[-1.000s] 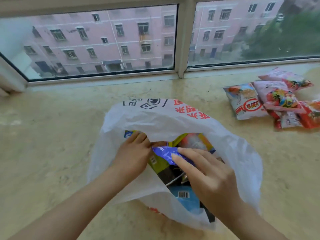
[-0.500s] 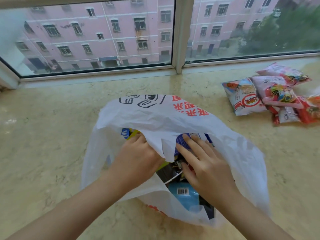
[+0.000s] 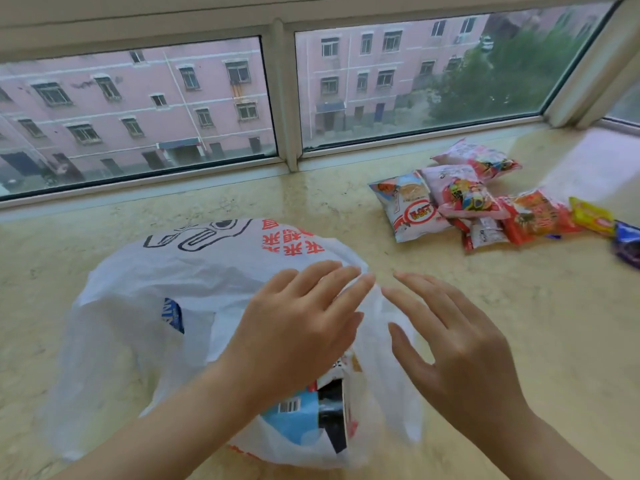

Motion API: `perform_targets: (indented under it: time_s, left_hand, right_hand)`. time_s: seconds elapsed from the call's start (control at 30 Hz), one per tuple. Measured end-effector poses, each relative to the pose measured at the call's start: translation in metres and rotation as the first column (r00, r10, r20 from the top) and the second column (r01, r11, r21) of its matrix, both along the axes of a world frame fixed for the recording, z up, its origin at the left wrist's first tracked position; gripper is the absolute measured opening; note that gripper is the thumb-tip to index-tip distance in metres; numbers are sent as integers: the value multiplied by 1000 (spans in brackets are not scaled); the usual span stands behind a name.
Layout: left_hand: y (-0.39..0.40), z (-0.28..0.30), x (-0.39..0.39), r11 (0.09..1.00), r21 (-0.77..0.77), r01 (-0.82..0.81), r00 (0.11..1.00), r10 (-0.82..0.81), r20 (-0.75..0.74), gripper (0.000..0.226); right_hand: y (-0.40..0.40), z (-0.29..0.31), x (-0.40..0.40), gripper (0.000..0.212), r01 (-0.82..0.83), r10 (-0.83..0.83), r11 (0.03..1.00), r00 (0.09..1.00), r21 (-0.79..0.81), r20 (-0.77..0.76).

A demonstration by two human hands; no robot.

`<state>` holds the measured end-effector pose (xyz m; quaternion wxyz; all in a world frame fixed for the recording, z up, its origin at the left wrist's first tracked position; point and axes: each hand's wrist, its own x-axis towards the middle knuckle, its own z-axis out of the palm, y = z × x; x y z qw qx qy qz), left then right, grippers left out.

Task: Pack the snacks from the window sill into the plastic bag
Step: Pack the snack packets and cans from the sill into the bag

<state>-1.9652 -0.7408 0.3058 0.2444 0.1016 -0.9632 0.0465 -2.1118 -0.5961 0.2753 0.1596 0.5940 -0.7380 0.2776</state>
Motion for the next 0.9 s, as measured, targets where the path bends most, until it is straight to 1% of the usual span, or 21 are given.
perform_targets:
  time_s: [0.13, 0.2, 0.3, 0.47, 0.53, 0.6, 0.67, 0.73, 0.8, 0.83, 0.87, 0.9]
  left_hand:
    - [12, -11, -54, 995, 82, -56, 990, 45, 135, 46]
    - [19, -20, -80, 985, 143, -93, 972, 58, 227, 53]
    - [29, -28, -120, 971, 181, -154, 937, 86, 338, 61]
    - [39, -46, -187, 930, 287, -230, 879, 71, 472, 71]
    - [35, -57, -210, 893, 346, -287, 857, 77, 510, 74]
    - [30, -67, -228, 811, 464, -355, 851, 75, 520, 77]
    - [18, -80, -243, 686, 600, -412, 867, 92, 490, 80]
    - [0, -95, -256, 549, 710, -442, 880, 110, 463, 87]
    - [-18, -108, -266, 409, 810, -421, 905, 131, 404, 94]
    - [-27, -113, -272, 350, 849, -395, 918, 160, 362, 93]
    - [-36, -118, -276, 309, 872, -380, 922, 200, 331, 91]
    - [-45, -121, -282, 297, 880, -370, 921, 239, 307, 89]
  right_hand:
    - [26, -11, -45, 34, 104, -104, 994, 994, 20, 9]
    - [40, -23, -67, 35, 141, -142, 989, 989, 47, 31]
    - [59, -41, -98, 38, 191, -198, 977, 978, 98, 68]
    - [81, -71, -140, 43, 272, -297, 949, 942, 161, 156]
    - [86, -83, -154, 45, 305, -345, 931, 914, 202, 212]
    - [86, -91, -166, 51, 327, -388, 912, 883, 246, 264]
    - [82, -95, -177, 54, 343, -420, 898, 855, 275, 305]
    - [73, -95, -189, 52, 354, -448, 886, 818, 298, 362]
    - [62, -96, -202, 52, 360, -467, 881, 768, 308, 439]
    - [55, -96, -210, 52, 363, -467, 883, 735, 297, 492]
    - [47, -95, -217, 52, 364, -458, 889, 697, 279, 552]
    - [37, -95, -224, 53, 367, -443, 895, 657, 255, 610]
